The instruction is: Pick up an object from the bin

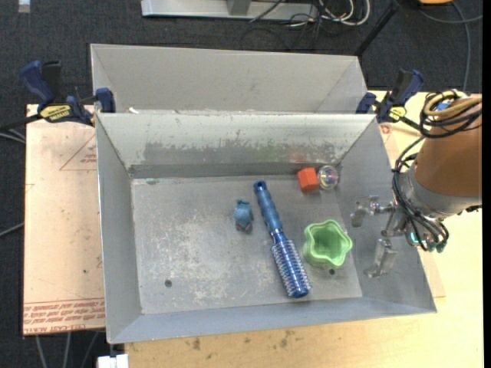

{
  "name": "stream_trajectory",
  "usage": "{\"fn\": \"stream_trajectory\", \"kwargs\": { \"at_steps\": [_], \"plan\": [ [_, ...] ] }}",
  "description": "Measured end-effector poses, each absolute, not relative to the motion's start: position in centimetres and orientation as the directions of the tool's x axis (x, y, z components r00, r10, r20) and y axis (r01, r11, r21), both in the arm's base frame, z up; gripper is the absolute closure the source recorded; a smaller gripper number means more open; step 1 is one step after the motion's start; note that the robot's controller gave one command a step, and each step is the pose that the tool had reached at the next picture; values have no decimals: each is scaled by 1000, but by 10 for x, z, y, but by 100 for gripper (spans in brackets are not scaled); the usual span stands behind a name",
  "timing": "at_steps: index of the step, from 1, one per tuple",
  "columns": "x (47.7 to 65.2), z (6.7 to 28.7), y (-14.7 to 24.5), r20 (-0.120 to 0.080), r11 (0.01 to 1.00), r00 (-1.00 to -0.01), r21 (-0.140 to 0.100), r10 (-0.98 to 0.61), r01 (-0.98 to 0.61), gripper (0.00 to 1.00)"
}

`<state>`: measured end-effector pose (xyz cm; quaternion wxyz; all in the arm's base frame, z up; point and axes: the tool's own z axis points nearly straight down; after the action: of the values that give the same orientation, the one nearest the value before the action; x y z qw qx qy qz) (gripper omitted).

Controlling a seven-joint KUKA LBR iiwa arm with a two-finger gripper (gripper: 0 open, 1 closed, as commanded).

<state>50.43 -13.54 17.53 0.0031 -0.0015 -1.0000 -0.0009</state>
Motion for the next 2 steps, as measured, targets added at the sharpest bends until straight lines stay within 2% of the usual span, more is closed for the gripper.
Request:
{"fn": "stream_trajectory", "kwargs": {
  "at_steps": [1, 2],
  "plan": [
    [528, 125, -79, 0, 955, -955, 3, -297, -297, 0],
    [598, 71, -75, -6, 818, -818, -2, -575, -575, 0]
  ]
}}
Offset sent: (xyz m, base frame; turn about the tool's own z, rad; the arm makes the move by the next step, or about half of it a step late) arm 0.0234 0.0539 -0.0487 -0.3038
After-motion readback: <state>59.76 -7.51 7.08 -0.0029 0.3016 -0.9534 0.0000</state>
